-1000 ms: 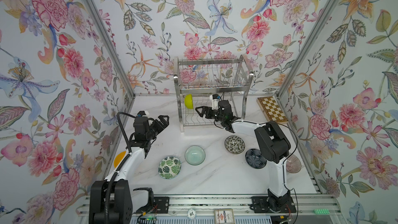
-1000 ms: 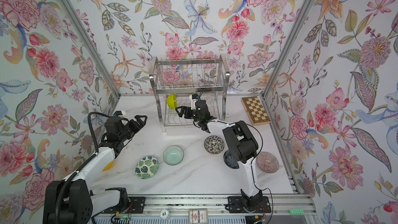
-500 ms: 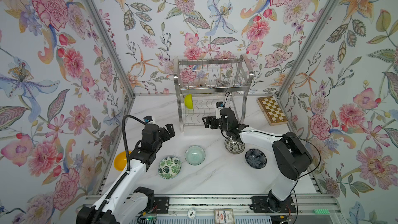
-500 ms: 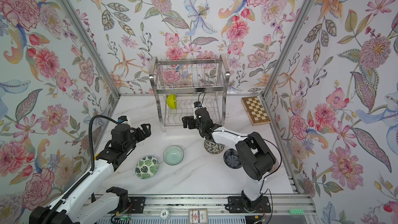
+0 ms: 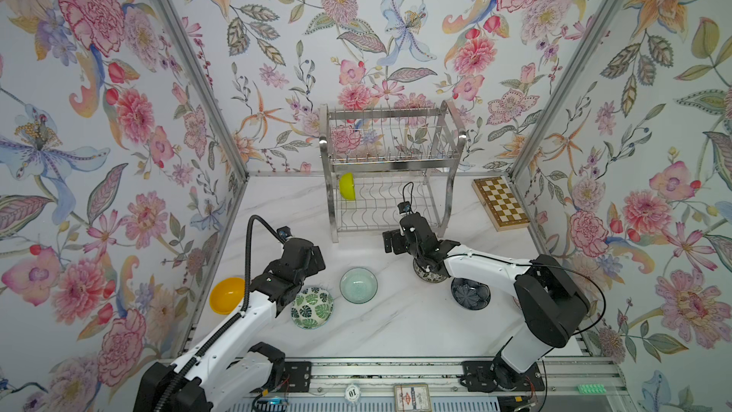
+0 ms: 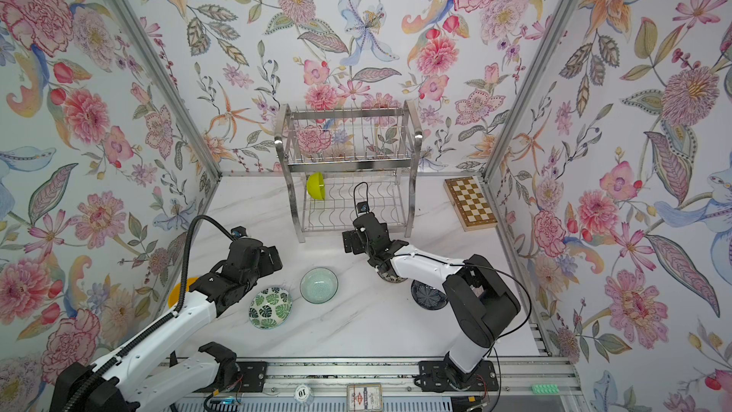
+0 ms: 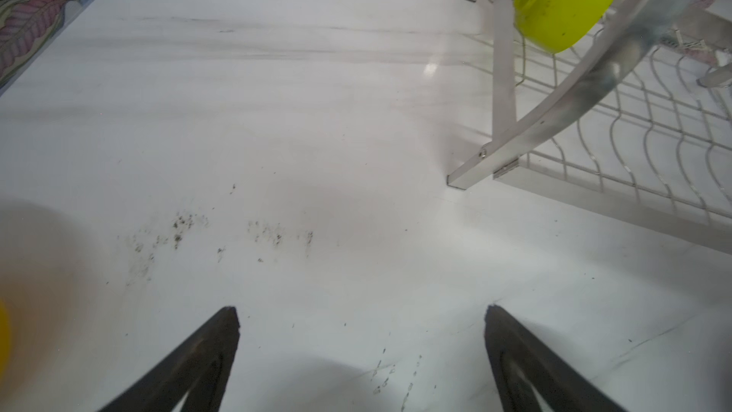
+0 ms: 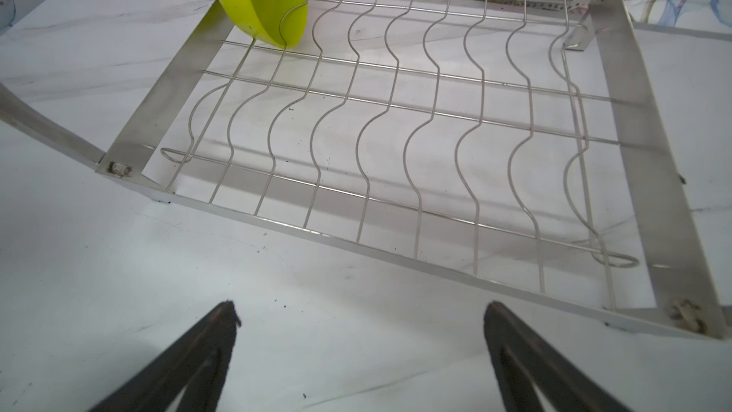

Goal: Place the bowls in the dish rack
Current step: 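Lower the right gripper onto the pale green patterned bowl rim while the left gripper approaches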

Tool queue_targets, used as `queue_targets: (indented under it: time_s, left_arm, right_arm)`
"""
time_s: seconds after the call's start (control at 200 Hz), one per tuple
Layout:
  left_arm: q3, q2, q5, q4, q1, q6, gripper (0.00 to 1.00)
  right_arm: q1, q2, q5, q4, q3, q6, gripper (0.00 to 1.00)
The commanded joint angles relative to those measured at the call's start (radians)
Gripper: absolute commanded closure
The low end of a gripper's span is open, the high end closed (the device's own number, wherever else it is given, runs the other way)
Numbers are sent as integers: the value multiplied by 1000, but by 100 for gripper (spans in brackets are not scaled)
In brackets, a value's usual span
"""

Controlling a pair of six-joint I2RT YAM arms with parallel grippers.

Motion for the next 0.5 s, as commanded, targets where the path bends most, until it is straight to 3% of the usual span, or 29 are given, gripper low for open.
queue_targets:
  time_s: [0.0,0.255,0.495]
  left_arm:
    - [39,-8,-34,-124,-9,2,1]
    - [7,-2,62,-126,-17,-53,1]
    - [-73,-86,160,-2,-24,-94,1]
  right_arm:
    - [38,-31,84,-23,0,-92,1]
    - [81,-54,-149,-139,11,-41,3]
    - [148,-61,-238,-203,4,45,20]
